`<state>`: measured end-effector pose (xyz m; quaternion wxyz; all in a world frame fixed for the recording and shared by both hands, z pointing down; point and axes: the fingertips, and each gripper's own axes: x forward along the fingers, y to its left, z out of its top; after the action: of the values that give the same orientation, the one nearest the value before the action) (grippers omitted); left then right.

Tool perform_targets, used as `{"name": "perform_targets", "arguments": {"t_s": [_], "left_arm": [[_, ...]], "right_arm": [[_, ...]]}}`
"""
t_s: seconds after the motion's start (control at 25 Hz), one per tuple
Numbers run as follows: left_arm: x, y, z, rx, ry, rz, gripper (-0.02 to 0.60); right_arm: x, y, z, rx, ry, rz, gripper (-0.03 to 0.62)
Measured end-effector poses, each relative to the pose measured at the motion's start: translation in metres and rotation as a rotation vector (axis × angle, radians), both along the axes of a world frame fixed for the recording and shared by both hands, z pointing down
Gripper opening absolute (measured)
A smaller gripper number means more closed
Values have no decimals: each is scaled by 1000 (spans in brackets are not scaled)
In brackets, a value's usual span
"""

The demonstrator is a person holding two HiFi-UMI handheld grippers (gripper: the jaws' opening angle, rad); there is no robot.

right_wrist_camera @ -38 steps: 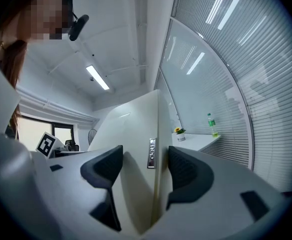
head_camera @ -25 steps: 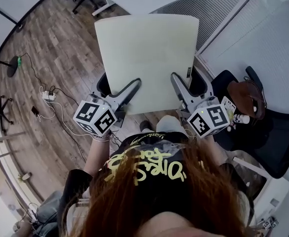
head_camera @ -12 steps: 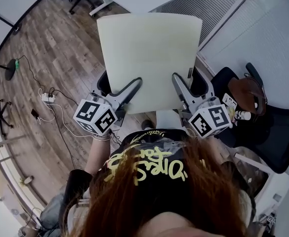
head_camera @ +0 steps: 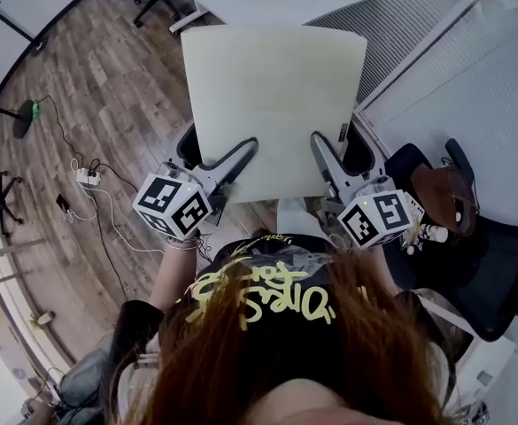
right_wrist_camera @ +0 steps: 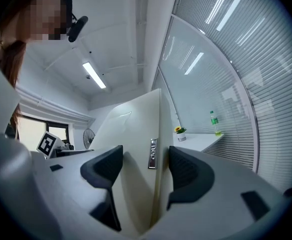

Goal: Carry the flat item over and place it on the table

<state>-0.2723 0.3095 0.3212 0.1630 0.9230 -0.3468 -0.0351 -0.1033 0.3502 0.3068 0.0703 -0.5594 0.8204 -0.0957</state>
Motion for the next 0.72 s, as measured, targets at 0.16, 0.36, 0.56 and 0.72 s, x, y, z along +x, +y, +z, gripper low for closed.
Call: {"name": "perform_targets", "arguments": {"t_s": [0.16,0.36,0.56,0.72], "left_arm": [[10,-35,-5,-2,-6,-16,476],[38,-80,-4,2,-14,-35,476],[62,-122,-13,11,-11,-49,477],[84,-148,-16,14,-14,-54,476]], "right_arm": [[10,-37,-4,-2,-4,-18,285],[38,-87,-2,4,1,-44,285],[63,-131,-13,23,7,-59,285],[85,-157,-15,23,3,-64,285]]}}
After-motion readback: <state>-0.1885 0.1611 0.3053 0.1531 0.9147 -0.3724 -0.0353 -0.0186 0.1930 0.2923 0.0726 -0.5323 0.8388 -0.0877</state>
